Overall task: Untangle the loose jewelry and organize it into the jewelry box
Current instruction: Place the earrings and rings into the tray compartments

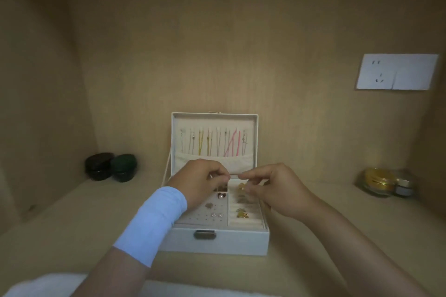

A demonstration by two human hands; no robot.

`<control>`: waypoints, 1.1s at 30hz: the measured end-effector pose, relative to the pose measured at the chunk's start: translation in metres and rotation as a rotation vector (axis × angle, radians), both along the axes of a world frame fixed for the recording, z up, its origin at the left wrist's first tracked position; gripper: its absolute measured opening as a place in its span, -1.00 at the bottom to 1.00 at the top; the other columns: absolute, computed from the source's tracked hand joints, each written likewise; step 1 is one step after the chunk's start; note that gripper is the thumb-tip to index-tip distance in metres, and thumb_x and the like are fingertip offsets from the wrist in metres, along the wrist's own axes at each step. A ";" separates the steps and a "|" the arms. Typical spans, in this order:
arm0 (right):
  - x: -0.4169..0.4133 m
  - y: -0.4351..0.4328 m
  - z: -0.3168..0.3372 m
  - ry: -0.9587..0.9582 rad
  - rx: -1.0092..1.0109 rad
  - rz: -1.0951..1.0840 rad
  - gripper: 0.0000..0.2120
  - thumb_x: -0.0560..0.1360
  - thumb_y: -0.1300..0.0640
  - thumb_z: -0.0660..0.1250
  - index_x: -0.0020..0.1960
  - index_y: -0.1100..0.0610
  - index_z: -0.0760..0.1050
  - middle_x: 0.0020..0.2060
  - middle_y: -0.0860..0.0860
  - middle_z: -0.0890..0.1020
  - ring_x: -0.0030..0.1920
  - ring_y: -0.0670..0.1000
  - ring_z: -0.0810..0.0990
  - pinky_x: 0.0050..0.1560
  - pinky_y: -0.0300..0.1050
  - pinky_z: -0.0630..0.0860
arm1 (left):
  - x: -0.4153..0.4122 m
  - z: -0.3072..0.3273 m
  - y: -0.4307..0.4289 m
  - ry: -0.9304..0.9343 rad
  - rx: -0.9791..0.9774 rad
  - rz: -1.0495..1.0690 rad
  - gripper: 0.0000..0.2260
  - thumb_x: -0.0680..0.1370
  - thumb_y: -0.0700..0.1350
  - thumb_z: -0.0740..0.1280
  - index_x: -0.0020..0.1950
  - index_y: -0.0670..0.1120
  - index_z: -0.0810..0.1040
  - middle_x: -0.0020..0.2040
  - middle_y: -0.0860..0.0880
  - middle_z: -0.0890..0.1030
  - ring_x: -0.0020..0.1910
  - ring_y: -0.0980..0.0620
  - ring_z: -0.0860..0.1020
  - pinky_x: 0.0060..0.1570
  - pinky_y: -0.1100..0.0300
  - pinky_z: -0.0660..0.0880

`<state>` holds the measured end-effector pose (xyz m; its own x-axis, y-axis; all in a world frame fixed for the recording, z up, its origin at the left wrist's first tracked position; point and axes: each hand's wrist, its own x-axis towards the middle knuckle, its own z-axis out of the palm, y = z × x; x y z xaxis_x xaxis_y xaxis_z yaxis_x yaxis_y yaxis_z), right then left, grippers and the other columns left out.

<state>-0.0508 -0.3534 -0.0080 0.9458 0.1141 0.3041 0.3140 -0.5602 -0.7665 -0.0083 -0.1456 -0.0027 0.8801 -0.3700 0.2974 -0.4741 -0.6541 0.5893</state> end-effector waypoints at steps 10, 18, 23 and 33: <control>0.026 0.078 0.012 -0.021 -0.389 0.086 -0.96 0.45 0.00 0.49 -0.12 -0.13 0.72 -0.21 -0.24 0.69 -0.18 -0.25 0.61 -0.06 -0.27 0.54 | 0.005 -0.011 0.067 0.009 -0.107 0.065 -0.86 0.57 -0.05 0.34 -0.13 0.02 0.65 -0.18 0.12 0.67 -0.25 0.30 0.54 -0.22 0.43 0.38; 0.033 0.104 -0.001 -0.130 -0.666 0.037 -0.94 0.47 -0.09 0.45 -0.08 -0.14 0.67 -0.14 -0.23 0.67 -0.15 -0.22 0.54 -0.15 -0.22 0.44 | 0.014 -0.019 0.080 0.005 -0.220 0.095 -0.95 0.54 -0.06 0.39 -0.08 0.06 0.65 -0.21 0.18 0.62 -0.27 0.32 0.51 -0.19 0.38 0.41; 0.034 0.097 0.000 -0.103 -0.659 0.028 -0.93 0.46 -0.08 0.47 -0.12 -0.11 0.67 -0.18 -0.24 0.64 -0.11 -0.23 0.56 -0.06 -0.18 0.49 | 0.016 -0.022 0.082 0.018 -0.224 0.116 -0.96 0.51 -0.03 0.43 -0.05 0.08 0.66 -0.13 0.18 0.62 -0.20 0.34 0.52 -0.20 0.43 0.37; 0.031 0.093 -0.005 -0.216 -0.669 0.065 -0.95 0.44 -0.02 0.44 -0.19 -0.07 0.64 -0.18 -0.25 0.62 -0.12 -0.20 0.56 -0.05 -0.13 0.53 | 0.015 -0.026 0.080 0.007 -0.234 0.116 -0.96 0.51 -0.04 0.43 -0.07 0.09 0.66 -0.13 0.19 0.63 -0.11 0.34 0.53 -0.12 0.40 0.38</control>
<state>-0.0199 -0.2604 -0.0133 0.8569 0.3962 0.3297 0.4693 -0.8643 -0.1811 0.0070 -0.0651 -0.0288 0.9148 -0.1887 0.3571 -0.3997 -0.5495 0.7337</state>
